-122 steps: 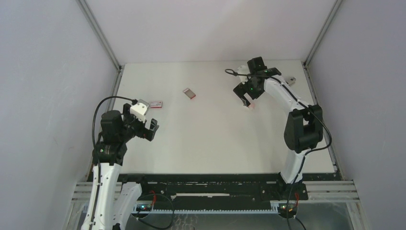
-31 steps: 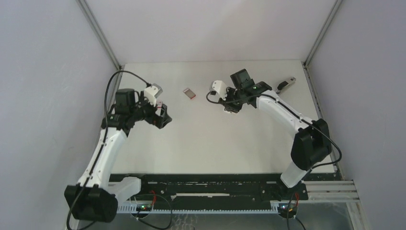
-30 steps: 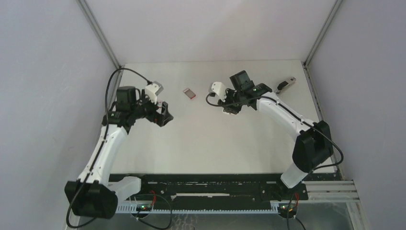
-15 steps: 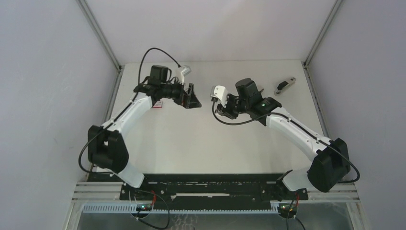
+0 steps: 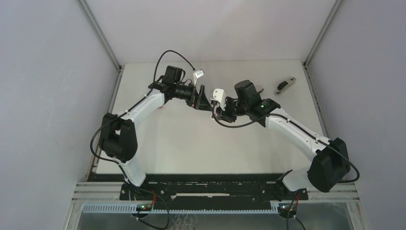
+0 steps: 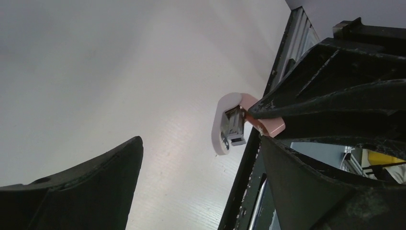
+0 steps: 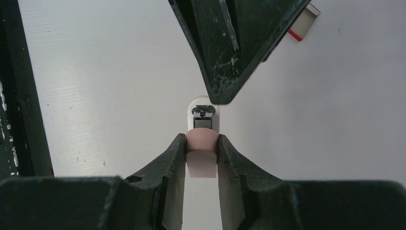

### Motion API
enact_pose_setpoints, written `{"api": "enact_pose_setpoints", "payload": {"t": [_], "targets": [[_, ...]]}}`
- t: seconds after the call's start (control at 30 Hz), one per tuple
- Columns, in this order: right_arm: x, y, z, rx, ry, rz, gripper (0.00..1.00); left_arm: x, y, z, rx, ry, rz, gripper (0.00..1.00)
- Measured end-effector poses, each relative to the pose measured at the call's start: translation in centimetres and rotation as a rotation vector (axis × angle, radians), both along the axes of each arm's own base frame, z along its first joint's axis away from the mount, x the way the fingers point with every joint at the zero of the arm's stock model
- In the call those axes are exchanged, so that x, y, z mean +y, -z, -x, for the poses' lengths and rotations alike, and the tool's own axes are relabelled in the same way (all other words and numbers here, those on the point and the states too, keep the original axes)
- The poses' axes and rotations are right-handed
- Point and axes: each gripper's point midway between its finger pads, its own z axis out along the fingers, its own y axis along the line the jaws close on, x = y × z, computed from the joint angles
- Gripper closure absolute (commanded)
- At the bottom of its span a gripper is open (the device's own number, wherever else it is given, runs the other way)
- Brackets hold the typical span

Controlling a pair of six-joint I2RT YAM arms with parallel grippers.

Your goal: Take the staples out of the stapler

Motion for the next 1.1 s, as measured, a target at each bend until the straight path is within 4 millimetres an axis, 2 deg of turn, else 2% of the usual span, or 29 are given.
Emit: {"api": "enact_pose_setpoints", "payload": {"t": [0.2,0.33,0.73,1.1], "targets": [[0.2,0.0,0.5,0.016,-0.021,-0.010,1.00,-2.2,-0.2,1.3,0.003,0.071,0.041,0.06],[0.2,0.4,0.9,0.031,-0.027,-0.003,1.00,-2.8,0.4,2.2,0.023,0.103,0.060,0.07],[0.1,1.1,1.4,0.046,-0.042,0.008,1.00,-2.9,1.2,2.8,0.057,0.124,0.071,0.06],[-0.3,1.5,1.6,0.036,-0.066,0.035,1.00,-1.4,1.4,1.4,0.073,0.085,0.082,0.03]]}}
